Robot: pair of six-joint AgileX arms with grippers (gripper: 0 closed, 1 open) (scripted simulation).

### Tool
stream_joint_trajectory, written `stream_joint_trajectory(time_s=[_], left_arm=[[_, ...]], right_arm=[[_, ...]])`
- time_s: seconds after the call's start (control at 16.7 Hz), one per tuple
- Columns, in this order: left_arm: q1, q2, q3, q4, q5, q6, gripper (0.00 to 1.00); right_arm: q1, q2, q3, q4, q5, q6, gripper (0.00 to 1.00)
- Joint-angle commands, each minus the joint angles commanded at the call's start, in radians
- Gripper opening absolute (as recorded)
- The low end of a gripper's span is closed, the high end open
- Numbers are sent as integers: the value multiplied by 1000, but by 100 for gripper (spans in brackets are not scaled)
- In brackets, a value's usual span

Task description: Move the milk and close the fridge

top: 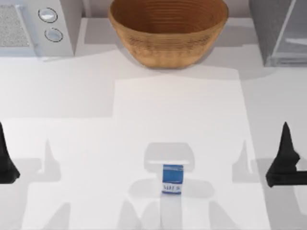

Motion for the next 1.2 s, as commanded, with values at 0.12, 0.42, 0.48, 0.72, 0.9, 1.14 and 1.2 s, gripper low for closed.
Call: stream_joint_trajectory(time_s=[0.12, 0.42, 0.48, 0.72, 0.9, 1.14, 1.2], left_arm=[[0, 0, 0, 0, 0, 0, 100], [0, 0, 0, 0, 0, 0, 100], [0, 0, 0, 0, 0, 0, 100], [0, 0, 0, 0, 0, 0, 100], [0, 0, 0, 0, 0, 0, 100], [0, 0, 0, 0, 0, 0, 100], [0, 0, 0, 0, 0, 0, 100]], right_arm=[[-3, -2, -3, -2, -2, 0, 100], [63, 159, 82, 108, 83, 17, 100], [87, 222, 111, 146, 112, 21, 100], [207, 566, 248, 320, 243, 42, 100], [300, 870, 366, 458, 338, 59, 100], [398, 1246, 514, 627, 448, 81, 100], [416, 1324, 547, 664, 472, 87, 100]])
